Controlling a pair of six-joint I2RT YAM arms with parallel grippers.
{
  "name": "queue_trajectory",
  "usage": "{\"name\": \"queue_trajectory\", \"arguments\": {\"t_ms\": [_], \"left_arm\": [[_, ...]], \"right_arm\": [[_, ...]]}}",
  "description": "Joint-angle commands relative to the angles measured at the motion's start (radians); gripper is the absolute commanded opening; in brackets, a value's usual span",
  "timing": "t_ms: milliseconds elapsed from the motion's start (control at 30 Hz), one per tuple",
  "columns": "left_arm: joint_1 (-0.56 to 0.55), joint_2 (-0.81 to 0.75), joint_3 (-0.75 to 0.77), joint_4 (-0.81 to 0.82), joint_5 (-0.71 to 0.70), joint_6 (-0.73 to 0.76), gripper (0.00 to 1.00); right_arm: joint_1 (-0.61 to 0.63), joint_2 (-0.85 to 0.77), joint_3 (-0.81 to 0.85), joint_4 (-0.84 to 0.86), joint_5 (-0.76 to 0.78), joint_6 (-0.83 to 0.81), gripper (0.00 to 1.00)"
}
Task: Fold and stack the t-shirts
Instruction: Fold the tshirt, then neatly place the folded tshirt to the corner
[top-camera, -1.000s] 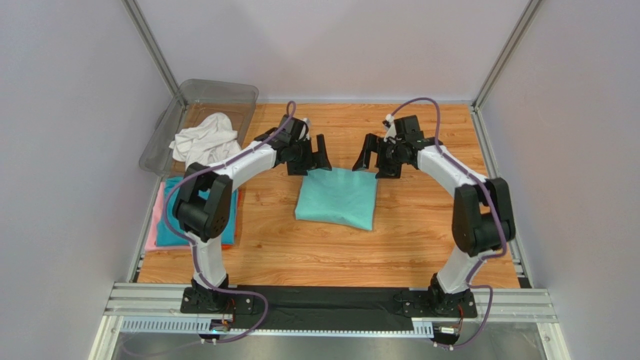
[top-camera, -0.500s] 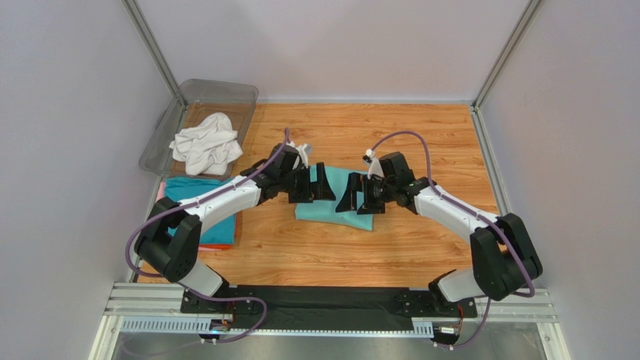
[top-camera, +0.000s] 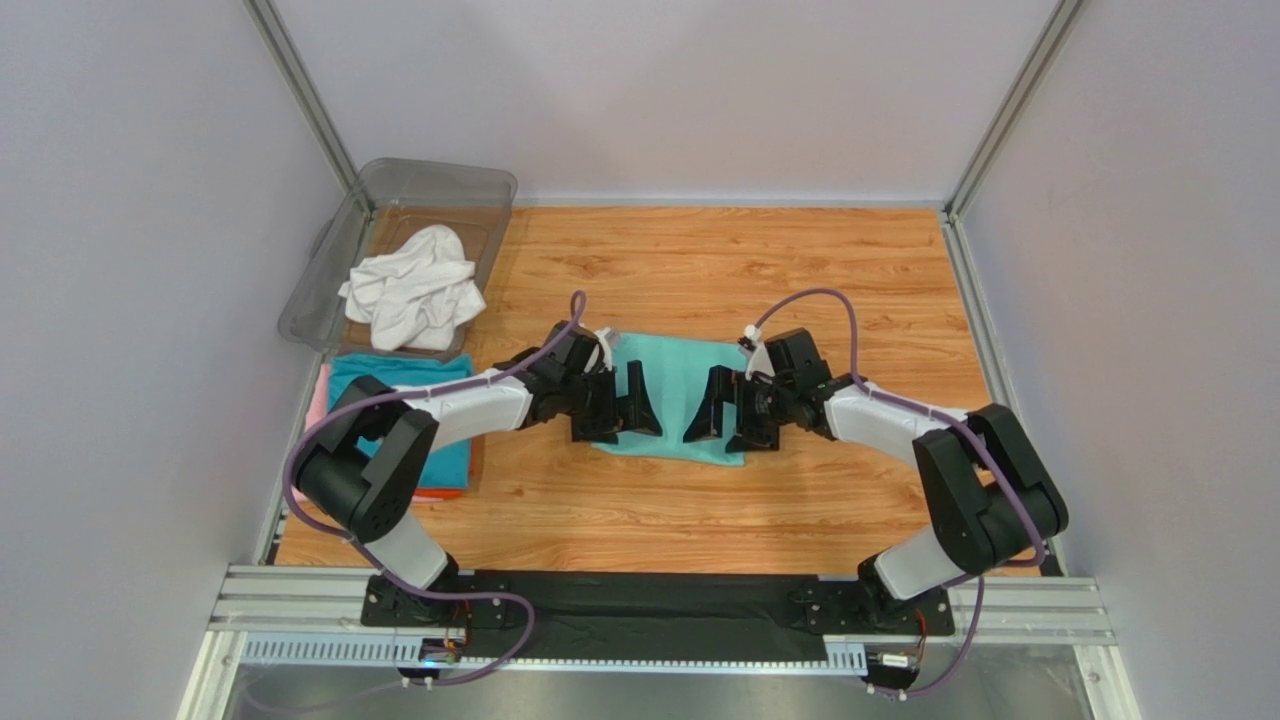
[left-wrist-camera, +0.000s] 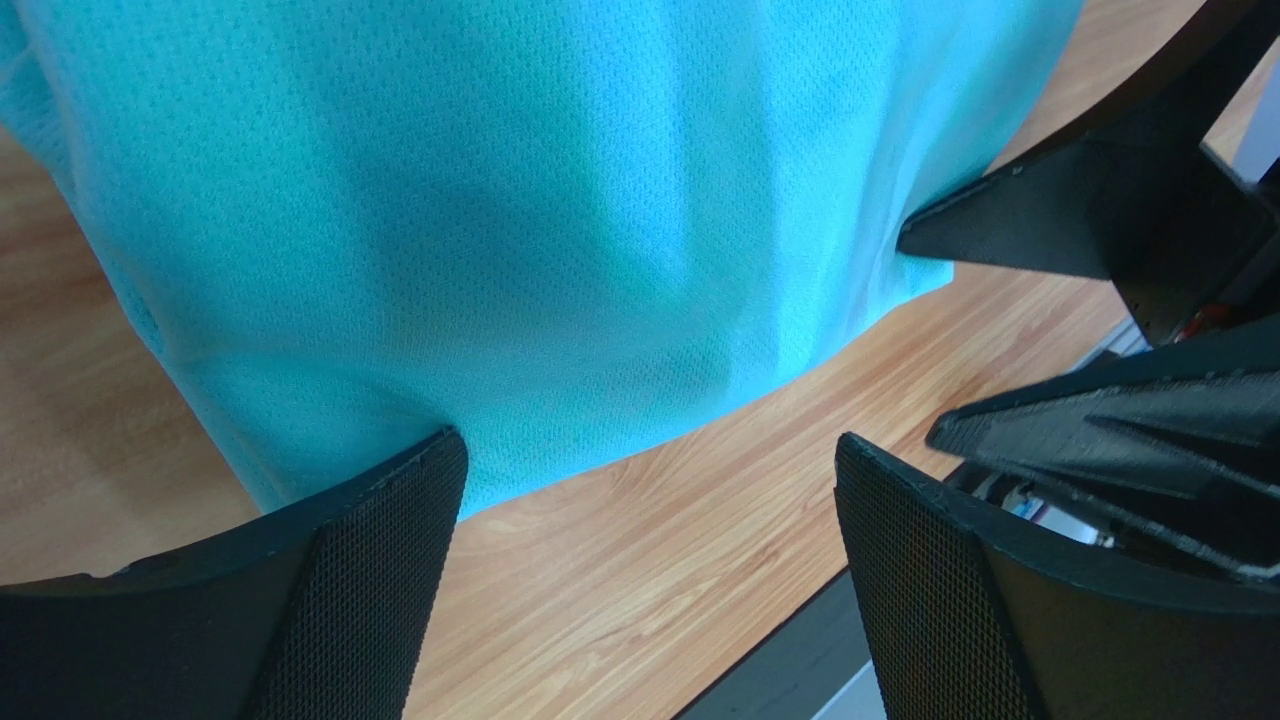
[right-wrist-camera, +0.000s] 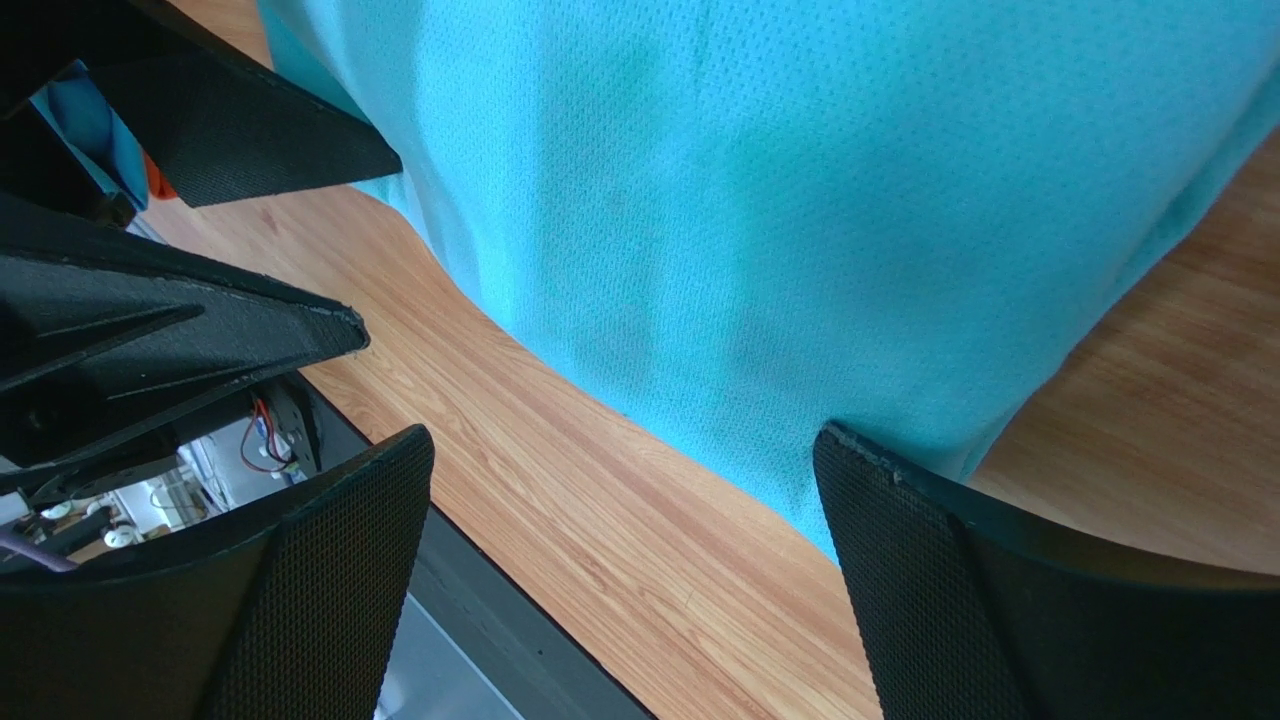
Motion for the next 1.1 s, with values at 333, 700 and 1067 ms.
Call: {"name": "queue_trajectory", "arguments": {"t_ms": [333,700,1067], "left_arm": [[-0.001,-0.399,0.031,-0.280,-0.132,0.083,1.00],[0.088,-0.283,0.142,-0.363,-0.322,0.140,1.00],[0.126,0.113,0.314,-0.298,-0.226,0.146,0.94]], "right_arm": [[-0.013,-0.401,0.135,-0.319,0.181,-0.099,1.00],[-0.016,-0.779,0.134,-0.478,0.669,-0.044,1.00],[-0.018,-0.762,0.125,-0.501,0.666,-0.116,1.00]]}}
